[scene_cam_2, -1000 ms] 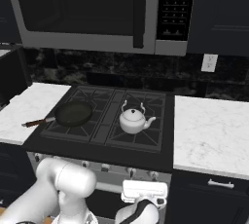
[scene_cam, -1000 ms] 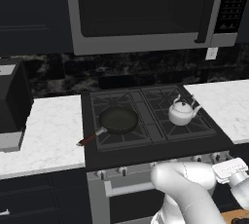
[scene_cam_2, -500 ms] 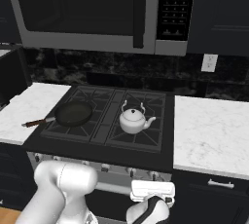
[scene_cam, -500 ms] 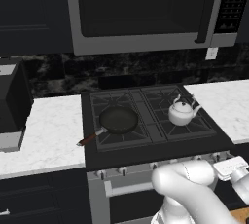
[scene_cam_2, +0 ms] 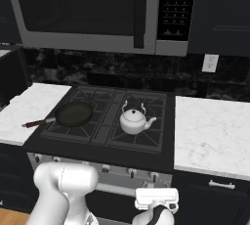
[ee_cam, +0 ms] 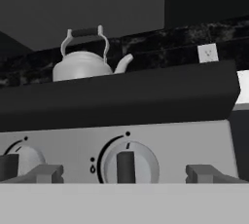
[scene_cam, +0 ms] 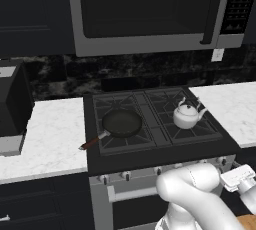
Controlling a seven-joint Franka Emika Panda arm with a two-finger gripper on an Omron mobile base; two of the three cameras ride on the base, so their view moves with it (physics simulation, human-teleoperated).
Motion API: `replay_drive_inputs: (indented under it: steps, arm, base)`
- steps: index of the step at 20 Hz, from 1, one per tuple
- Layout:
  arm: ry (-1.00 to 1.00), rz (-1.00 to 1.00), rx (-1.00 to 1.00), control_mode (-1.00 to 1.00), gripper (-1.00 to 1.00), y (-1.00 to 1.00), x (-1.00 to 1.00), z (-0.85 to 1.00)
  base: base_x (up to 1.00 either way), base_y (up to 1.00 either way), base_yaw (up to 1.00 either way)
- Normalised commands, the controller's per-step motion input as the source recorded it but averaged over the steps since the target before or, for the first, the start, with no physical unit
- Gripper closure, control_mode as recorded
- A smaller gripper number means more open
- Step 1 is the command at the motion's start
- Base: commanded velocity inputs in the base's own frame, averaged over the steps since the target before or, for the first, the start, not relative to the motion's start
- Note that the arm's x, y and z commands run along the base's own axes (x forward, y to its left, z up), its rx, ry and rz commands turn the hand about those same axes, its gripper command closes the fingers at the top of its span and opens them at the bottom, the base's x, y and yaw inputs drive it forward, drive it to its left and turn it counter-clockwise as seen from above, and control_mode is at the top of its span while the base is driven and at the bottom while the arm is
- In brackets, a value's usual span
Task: Pick the kettle from the counter and place it on a stove burner. Then turn the burner on.
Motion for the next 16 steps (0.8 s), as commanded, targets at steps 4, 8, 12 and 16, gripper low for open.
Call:
replay_drive_inputs:
  steps: [4,8,12,16]
  arm:
    - [-0.02,0.0,0.0,-1.0,-1.0,0.0,0.27,-0.04]
    - [0.0,0.0,0.0,-1.0,-1.0,0.0,0.23,-0.08]
    - [0.0,0.0,0.0,-1.0,-1.0,0.0,0.0,0.01]
    - [0.0,0.0,0.0,-1.0,-1.0,0.0,0.0,0.0]
  base:
    - [0.0,0.0,0.0]
    - [0.0,0.0,0.0]
    - [0.0,0.0,0.0]
    - [0.0,0.0,0.0]
